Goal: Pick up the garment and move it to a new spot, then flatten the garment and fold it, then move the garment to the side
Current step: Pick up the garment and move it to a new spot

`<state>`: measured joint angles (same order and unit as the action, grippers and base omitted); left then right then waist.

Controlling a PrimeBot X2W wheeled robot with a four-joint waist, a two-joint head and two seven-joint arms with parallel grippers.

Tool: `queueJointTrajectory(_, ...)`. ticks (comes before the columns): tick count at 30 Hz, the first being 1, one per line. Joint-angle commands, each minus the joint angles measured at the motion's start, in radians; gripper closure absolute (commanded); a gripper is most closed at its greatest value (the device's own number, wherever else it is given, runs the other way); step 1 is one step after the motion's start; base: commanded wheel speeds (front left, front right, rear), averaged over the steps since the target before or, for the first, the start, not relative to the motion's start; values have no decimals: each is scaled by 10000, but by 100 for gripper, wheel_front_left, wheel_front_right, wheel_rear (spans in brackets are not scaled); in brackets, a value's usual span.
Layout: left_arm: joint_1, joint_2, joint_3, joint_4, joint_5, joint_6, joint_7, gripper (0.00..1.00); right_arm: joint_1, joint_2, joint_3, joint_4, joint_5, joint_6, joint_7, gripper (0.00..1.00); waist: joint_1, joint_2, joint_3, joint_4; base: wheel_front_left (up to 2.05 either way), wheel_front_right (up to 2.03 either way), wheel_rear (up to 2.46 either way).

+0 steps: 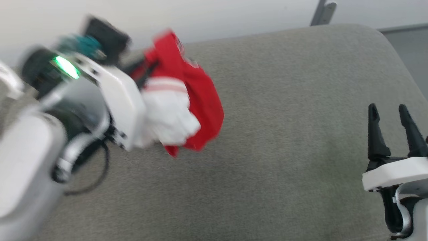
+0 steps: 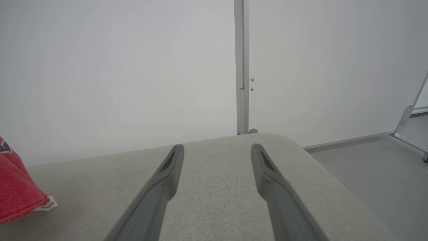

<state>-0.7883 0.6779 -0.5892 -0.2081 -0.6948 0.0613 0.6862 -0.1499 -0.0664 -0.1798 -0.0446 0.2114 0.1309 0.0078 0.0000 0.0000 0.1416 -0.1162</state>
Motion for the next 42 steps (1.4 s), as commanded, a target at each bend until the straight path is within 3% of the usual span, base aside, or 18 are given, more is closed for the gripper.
queueJointTrajectory(1, 255, -100, -156, 139, -120, -32, 64, 100, 84, 47, 60, 86, 66, -3, -82, 0, 0, 0, 207, -309, 0, 0, 0)
queueJointTrajectory(7, 1107, -912, -1088, 1787, -505, -227, 241, 100, 48, 152, 579, 464, 191, -3, -307, 0, 0, 0, 434, -636, 0, 0, 0)
queueJointTrajectory(15, 1272, -1837, -1721, 4691, -805, -892, -31, 100, -434, 160, 1400, 1088, 412, -3, -641, 0, 0, 0, 714, -851, 0, 0, 0)
queueJointTrajectory(25, 856, -2685, -2119, 7056, -904, -1517, -565, 100, -937, 160, 1829, 1630, 545, -3, -872, 0, 0, 0, 779, -627, 0, 0, 0)
queueJointTrajectory(26, 742, -2720, -2107, 7089, -859, -1587, -721, 91, -993, 159, 1851, 1662, 545, -3, -868, 0, 0, 0, 767, -591, 0, 0, 0)
queueJointTrajectory(27, 655, -2732, -2095, 7124, -850, -1653, -860, 52, -1056, 157, 1873, 1687, 547, -3, -867, 0, 0, 0, 746, -552, 0, 0, 0)
queueJointTrajectory(28, 607, -2720, -2064, 7179, -893, -1672, -952, 0, -1105, 154, 1886, 1710, 526, -3, -868, 0, 0, 0, 710, -503, 0, 0, 0)
queueJointTrajectory(36, 627, -2341, -1597, 6642, -1082, -1844, -2604, 0, -1077, 154, 1805, 1960, 292, -3, -783, 0, 0, 0, 72, -38, 0, 0, 0)
queueJointTrajectory(42, 1340, -1666, -991, 5717, -812, -1685, -4689, 0, -718, 35, 1621, 1988, 165, -3, -660, 0, 0, 0, -583, 375, 0, 0, 0)
